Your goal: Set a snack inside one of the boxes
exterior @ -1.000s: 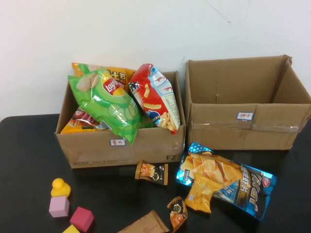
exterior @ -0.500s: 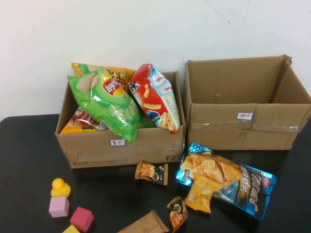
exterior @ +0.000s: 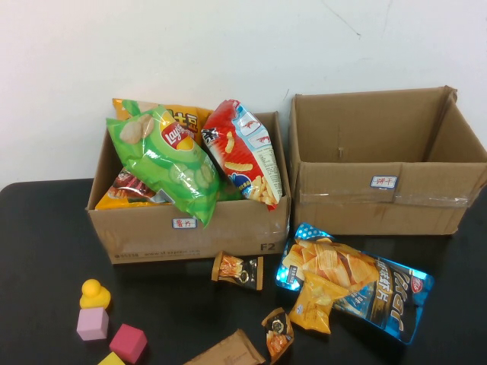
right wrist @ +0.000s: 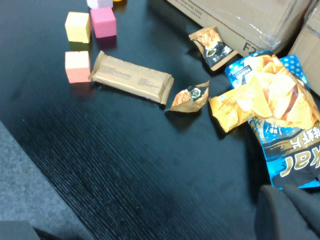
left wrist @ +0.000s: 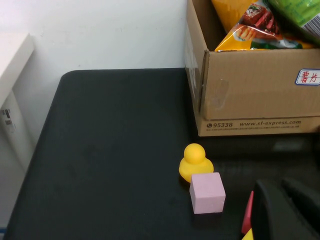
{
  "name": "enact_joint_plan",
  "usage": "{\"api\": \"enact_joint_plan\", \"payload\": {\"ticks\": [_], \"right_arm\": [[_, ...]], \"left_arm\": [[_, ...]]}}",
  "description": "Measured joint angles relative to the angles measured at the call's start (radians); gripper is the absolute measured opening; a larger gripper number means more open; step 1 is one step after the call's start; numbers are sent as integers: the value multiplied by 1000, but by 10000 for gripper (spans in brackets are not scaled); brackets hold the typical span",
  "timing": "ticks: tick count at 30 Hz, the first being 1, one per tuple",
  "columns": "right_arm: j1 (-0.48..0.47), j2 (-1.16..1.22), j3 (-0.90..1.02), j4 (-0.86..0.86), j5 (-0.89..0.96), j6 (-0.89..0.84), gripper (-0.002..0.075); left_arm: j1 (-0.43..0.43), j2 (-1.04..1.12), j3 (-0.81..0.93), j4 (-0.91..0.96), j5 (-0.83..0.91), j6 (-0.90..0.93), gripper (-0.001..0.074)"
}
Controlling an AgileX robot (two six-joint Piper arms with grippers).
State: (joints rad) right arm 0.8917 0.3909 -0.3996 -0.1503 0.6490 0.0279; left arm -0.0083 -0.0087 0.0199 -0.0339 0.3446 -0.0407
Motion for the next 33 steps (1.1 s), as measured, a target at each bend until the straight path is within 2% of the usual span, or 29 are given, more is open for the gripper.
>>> {"api": "enact_joint_plan", "payload": {"ticks": [13,16,23,27,33], "right_arm": [[0,0,0,0,0,0,-1],[-41,-15,0,-1,7,-28,-1],[-439,-122,73,-19,-87,-90,-1],[-596,-193,185,-21,-172,-82,-1],[-780,-321,395,-4,-448,16,-1]], "left_arm": [[0,0,0,0,0,0,-1],[0,0,0,0,0,0,-1],[0,0,0,0,0,0,-1],[0,0,0,0,0,0,-1],[0,0,0,0,0,0,-2]]}}
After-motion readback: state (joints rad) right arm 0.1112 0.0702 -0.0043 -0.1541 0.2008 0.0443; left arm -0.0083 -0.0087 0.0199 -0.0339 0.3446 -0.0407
